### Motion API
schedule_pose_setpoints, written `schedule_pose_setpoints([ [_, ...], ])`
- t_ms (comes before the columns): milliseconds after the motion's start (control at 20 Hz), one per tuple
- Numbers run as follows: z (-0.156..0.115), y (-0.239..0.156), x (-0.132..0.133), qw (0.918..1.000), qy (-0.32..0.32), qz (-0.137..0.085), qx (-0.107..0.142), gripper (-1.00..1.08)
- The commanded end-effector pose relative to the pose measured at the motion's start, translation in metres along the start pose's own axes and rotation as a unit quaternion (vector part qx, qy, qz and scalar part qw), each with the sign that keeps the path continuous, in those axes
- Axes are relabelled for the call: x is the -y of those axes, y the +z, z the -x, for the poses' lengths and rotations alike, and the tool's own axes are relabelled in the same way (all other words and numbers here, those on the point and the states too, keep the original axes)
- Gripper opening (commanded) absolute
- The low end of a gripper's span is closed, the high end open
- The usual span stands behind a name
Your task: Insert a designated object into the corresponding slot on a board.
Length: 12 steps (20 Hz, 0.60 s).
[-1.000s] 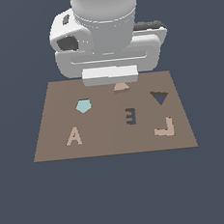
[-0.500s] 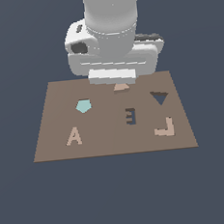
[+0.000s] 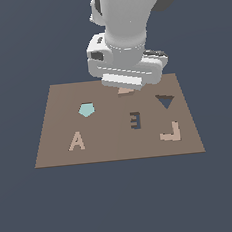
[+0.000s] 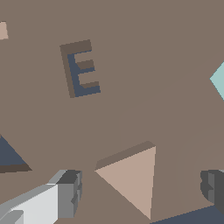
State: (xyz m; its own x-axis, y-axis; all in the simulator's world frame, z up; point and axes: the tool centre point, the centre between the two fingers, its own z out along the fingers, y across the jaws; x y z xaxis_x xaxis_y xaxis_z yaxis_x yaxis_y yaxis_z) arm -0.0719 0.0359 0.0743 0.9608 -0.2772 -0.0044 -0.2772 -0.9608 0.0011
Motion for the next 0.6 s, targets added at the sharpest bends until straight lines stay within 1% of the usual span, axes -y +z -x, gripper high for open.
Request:
schedule_pose_setpoints([
  [0, 0.007, 0.009, 0.003, 0.9999, 0.016, 0.000, -0.001, 1.00],
  [300, 0.015, 0.022, 0.008, 0.9993, 0.037, 0.000, -0.002, 1.00],
  [550, 0.016, 0.024, 0.009, 0.9993, 0.038, 0.000, -0.002, 1.00],
])
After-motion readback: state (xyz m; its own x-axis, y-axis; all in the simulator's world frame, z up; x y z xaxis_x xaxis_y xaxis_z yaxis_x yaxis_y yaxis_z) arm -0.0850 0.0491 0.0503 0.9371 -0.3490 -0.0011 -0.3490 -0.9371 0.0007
